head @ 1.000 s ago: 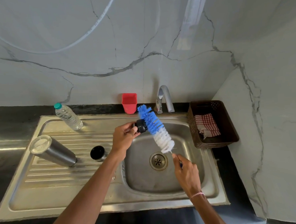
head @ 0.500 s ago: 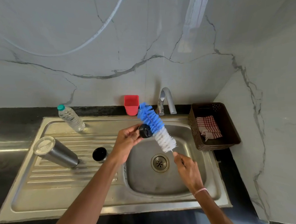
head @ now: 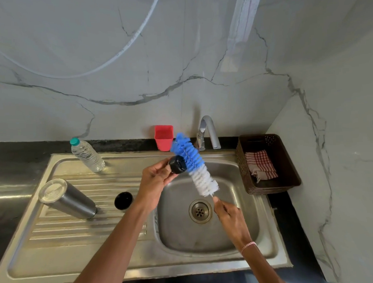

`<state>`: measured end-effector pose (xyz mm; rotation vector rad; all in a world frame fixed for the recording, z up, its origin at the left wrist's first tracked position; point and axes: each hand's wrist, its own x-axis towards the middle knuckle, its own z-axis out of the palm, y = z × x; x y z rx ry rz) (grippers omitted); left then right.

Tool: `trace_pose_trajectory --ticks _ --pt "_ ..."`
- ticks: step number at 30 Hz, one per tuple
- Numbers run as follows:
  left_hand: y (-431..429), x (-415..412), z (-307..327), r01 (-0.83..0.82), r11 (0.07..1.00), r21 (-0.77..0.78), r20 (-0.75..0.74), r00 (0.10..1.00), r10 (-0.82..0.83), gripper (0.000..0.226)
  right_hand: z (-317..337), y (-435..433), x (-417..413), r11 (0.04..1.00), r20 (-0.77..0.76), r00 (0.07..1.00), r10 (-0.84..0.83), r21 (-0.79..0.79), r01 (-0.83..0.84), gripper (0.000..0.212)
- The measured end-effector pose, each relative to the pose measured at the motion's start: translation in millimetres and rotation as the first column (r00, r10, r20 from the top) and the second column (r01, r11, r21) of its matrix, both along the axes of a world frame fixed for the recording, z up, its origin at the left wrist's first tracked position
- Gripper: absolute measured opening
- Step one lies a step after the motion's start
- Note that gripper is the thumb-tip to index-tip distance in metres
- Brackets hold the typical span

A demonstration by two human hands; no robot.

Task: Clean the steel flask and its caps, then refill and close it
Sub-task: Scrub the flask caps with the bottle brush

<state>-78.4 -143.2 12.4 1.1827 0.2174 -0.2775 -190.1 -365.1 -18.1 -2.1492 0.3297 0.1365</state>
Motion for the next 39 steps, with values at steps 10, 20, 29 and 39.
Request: trace_pose_trajectory --ticks 10,20,29,39 --pt "-2 9 10 -0.148 0.979 -0.144 -0.029 0.989 0.145 0.030 -2 2 -6 1.000 -0.010 1.000 0.000 -0.007 0.000 0.054" --pt "-18 -7 0 -0.125 0.990 -0.071 -0.046 0.992 0.121 0.029 -2 12 4 0.996 -0.011 1.000 -0.010 -0.085 0.009 0.055" --pt "-9 -5 8 -0.153 0.987 -0.042 -0.031 0.988 0.152 0.024 -4 5 -14 0.995 -0.038 0.999 -0.037 -0.095 0.033 0.054" --pt "-6 -2 4 -0.179 0.980 -0.089 -0.097 0.981 0.171 0.019 -3 7 -12 0.992 0.011 0.998 -0.056 -0.114 0.057 0.055"
